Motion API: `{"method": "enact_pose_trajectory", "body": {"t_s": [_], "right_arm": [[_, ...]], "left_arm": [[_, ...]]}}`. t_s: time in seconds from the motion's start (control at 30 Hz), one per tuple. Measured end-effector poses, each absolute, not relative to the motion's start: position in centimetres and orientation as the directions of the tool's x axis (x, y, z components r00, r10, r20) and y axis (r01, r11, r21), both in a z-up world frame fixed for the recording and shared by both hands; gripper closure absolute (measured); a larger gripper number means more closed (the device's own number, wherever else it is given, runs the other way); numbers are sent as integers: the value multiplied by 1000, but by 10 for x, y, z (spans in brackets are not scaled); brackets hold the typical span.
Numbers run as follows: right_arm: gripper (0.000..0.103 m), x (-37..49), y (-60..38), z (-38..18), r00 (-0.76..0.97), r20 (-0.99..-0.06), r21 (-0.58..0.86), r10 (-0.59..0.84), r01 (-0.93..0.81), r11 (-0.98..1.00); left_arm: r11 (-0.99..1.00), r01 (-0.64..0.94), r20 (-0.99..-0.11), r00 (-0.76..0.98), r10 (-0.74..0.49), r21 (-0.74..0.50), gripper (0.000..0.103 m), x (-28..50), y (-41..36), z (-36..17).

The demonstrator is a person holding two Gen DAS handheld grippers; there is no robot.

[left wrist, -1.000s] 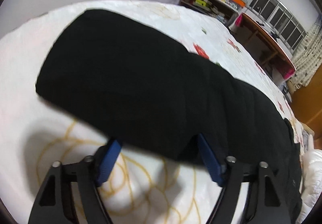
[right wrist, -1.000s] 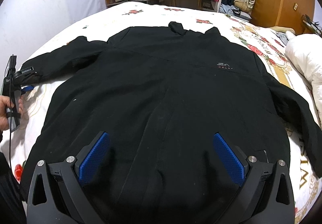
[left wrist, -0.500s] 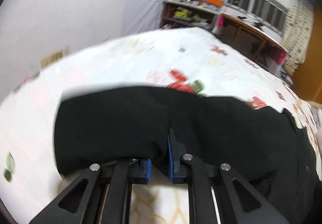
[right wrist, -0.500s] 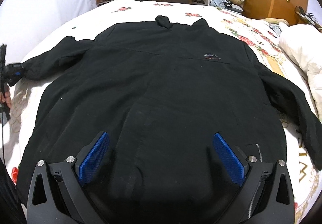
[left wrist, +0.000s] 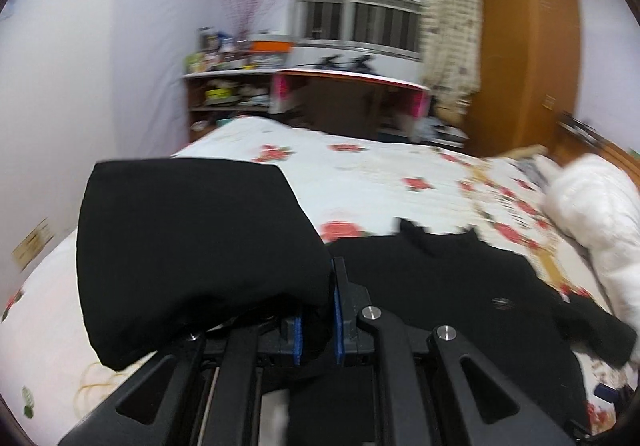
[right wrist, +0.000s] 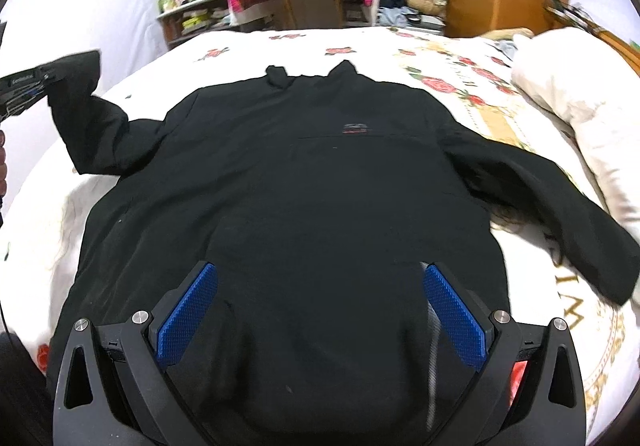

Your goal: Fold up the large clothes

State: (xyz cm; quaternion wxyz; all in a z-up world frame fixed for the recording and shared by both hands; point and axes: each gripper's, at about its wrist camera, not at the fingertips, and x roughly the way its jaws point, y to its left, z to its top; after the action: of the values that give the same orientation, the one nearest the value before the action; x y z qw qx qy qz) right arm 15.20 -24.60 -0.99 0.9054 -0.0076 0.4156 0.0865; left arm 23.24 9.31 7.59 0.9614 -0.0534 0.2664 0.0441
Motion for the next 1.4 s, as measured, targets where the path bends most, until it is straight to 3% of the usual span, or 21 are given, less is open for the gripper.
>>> {"method": "enact_pose_trajectory", "body": {"t_s": [0.27, 0.63, 0.73, 0.77, 0.8, 0.9, 1.13, 1.4], "right_arm": [[0, 140, -296, -15, 653, -749, 103, 112, -53, 993], [0, 140, -340, -40, 630, -774, 116, 71, 30, 993], [0, 143, -347, -47, 621, -781, 116, 64, 44, 992], [0, 143, -348, -48, 619, -783, 117, 63, 48, 992], [0, 143, -349, -49, 617, -784, 117, 62, 50, 992], [0, 147, -350, -48, 619, -783, 120, 62, 53, 991], [0, 176, -334, -33, 646, -756, 150, 107, 13, 989], [2, 246, -287, -30, 641, -750, 155, 166, -73, 985]], "left_arm": [[992, 121, -564, 817, -119, -35, 91, 257, -24, 67], [973, 221, -741, 641, -198, -69, 87, 293, -111, -48], [958, 262, -753, 605, -258, -118, 60, 292, -120, -62], [951, 278, -751, 596, -284, -140, 42, 291, -122, -63], [944, 289, -746, 590, -307, -160, 33, 289, -124, -61], [933, 312, -727, 597, -339, -179, 32, 279, -130, -50], [945, 266, -670, 668, -324, -192, 32, 266, -74, -9], [992, 0, -669, 738, -87, -128, 32, 299, 57, -14]]}}
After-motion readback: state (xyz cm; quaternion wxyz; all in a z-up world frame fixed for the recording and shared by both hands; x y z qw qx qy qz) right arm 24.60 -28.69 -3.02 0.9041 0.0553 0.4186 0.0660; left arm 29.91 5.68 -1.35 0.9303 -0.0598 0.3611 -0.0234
